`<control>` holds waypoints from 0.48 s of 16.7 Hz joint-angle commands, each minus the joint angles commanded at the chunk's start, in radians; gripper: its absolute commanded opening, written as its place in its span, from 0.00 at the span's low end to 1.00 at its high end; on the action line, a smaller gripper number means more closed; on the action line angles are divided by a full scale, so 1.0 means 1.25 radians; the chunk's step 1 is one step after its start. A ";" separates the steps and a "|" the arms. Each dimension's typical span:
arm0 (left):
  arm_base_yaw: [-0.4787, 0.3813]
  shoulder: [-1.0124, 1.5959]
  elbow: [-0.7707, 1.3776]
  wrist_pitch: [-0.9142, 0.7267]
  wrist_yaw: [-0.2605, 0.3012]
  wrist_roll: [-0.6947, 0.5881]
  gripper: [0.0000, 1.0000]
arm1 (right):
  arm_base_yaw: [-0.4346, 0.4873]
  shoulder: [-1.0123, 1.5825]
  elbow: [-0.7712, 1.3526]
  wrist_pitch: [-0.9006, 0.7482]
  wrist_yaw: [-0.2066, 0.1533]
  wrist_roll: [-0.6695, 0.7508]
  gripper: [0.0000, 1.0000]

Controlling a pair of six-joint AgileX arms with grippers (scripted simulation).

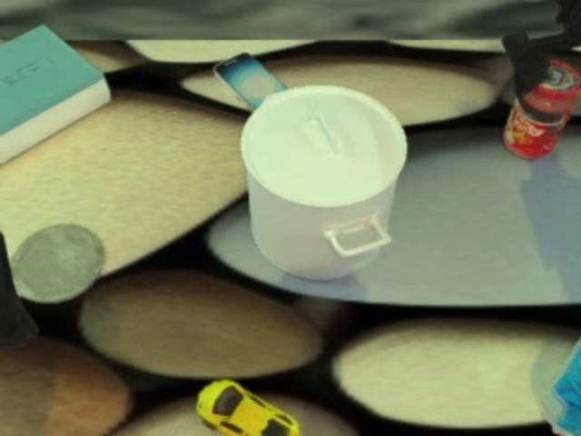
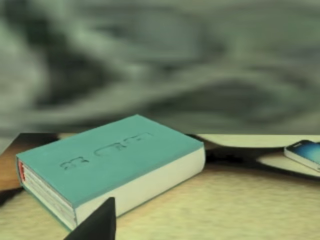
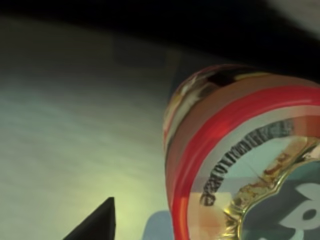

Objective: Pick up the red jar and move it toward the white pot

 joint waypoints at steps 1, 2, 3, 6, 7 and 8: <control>0.000 0.000 0.000 0.000 0.000 0.000 1.00 | 0.000 0.000 0.000 0.000 0.000 0.000 1.00; 0.000 0.000 0.000 0.000 0.000 0.000 1.00 | 0.000 0.000 0.000 0.000 0.000 0.000 1.00; 0.000 0.000 0.000 0.000 0.000 0.000 1.00 | 0.000 0.000 0.000 0.000 0.000 0.000 1.00; 0.000 0.000 0.000 0.000 0.000 0.000 1.00 | -0.002 -0.001 -0.016 0.015 0.000 -0.001 1.00; 0.000 0.000 0.000 0.000 0.000 0.000 1.00 | -0.001 -0.003 -0.036 0.034 0.000 -0.001 1.00; 0.000 0.000 0.000 0.000 0.000 0.000 1.00 | 0.000 -0.006 -0.063 0.057 0.000 0.000 1.00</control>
